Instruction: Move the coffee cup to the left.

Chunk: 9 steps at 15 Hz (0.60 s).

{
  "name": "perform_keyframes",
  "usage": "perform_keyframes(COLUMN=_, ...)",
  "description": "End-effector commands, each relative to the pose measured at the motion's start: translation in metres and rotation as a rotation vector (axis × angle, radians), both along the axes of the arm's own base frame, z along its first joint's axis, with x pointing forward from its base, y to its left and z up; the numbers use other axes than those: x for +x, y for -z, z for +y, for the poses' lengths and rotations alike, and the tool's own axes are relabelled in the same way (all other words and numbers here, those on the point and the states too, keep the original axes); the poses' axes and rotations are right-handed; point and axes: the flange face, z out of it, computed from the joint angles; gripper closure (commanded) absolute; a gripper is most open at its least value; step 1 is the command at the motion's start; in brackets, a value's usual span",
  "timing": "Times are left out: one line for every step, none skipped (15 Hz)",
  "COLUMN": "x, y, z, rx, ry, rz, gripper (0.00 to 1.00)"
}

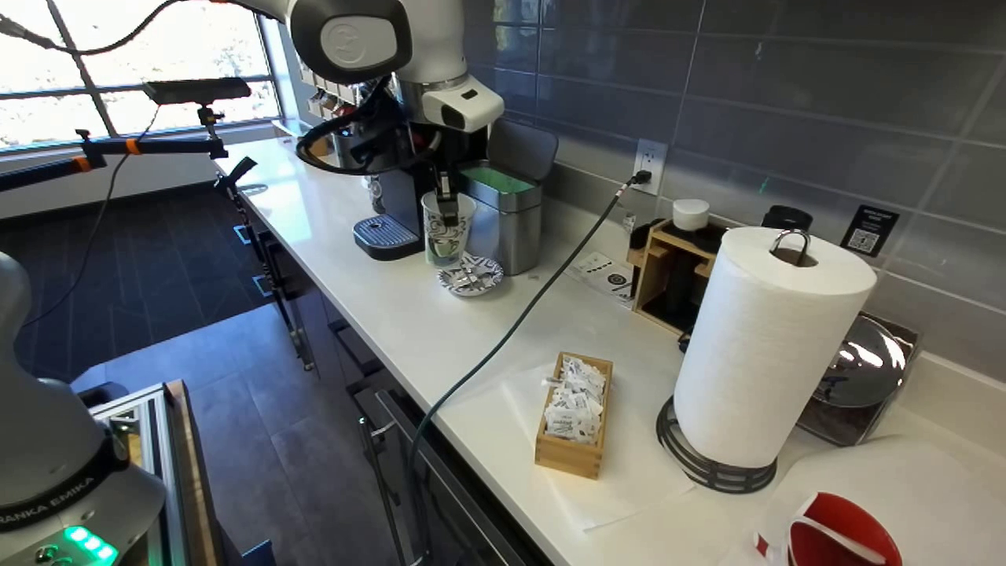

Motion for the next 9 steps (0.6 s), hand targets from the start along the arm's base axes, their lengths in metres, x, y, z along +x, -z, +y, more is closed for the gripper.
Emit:
perform_keyframes(x=-0.001, y=-0.001, z=0.000, rx=0.000, ry=-0.003, rz=0.000, gripper=0.96)
perform_keyframes(x=-0.001, y=-0.001, z=-0.001, rx=0.000, ry=-0.004, rz=-0.001, gripper=0.96)
perform_keyframes(x=-0.002, y=-0.001, z=-0.001, rx=0.000, ry=-0.006, rz=-0.002, gripper=0.99)
perform_keyframes(x=0.001, y=0.007, z=0.012, rx=-0.003, ry=-0.051, rz=-0.009, gripper=0.99)
perform_keyframes(x=0.003, y=0.013, z=0.024, rx=0.004, ry=-0.069, rz=-0.019, gripper=0.99)
perform_keyframes(x=0.006, y=0.017, z=0.034, rx=0.005, ry=-0.078, rz=-0.047, gripper=0.99)
perform_keyframes(x=0.010, y=0.021, z=0.043, rx=-0.009, ry=-0.086, rz=-0.073, gripper=0.99)
perform_keyframes(x=0.014, y=0.023, z=0.052, rx=-0.030, ry=-0.097, rz=-0.116, gripper=0.99)
perform_keyframes(x=0.020, y=0.028, z=0.059, rx=-0.070, ry=-0.112, rz=-0.156, gripper=0.99)
